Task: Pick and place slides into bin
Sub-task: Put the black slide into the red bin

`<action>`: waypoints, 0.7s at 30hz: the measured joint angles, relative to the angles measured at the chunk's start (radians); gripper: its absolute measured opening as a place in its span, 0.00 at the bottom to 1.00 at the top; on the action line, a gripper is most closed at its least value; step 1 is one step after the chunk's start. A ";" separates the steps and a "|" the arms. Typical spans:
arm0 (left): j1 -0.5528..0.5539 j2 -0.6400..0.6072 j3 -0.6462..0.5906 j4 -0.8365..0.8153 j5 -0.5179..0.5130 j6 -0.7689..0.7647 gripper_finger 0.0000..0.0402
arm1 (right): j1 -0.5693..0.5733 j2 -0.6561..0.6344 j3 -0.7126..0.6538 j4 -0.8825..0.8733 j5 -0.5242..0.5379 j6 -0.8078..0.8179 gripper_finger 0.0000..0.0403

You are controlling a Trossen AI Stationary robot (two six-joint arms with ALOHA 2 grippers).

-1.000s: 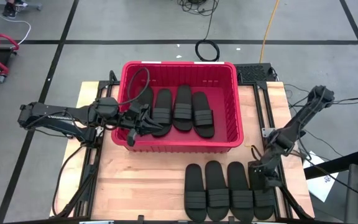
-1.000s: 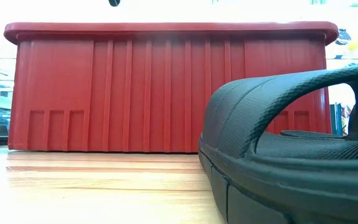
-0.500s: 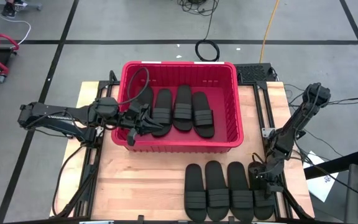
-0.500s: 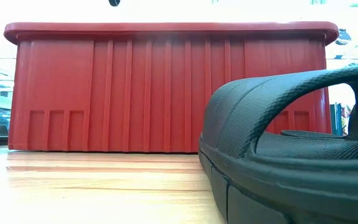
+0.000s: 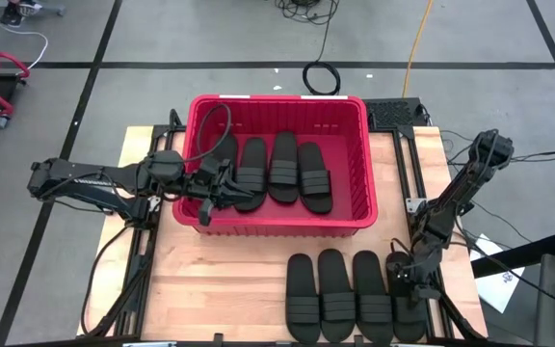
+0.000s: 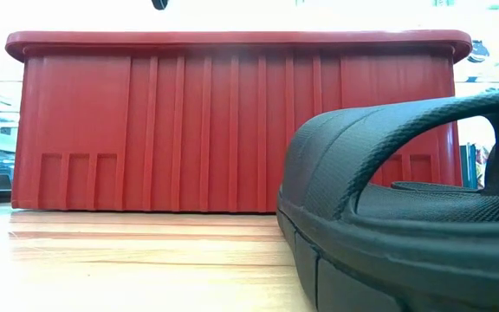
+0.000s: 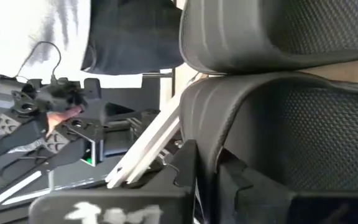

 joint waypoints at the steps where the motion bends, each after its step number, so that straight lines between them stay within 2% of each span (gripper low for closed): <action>1: 0.000 0.000 0.000 0.000 -0.001 0.002 0.06 | 0.000 -0.008 0.001 -0.002 0.000 0.009 0.04; 13: 0.000 0.000 0.000 0.001 0.003 -0.024 0.06 | 0.000 -0.126 0.006 0.000 0.000 0.029 0.01; 18: -0.003 0.000 0.000 0.000 0.005 -0.027 0.06 | 0.000 -0.192 0.028 0.133 -0.002 0.075 0.01; 21: -0.003 0.000 0.000 0.000 0.005 -0.026 0.06 | -0.001 -0.213 0.083 0.072 0.005 0.062 0.01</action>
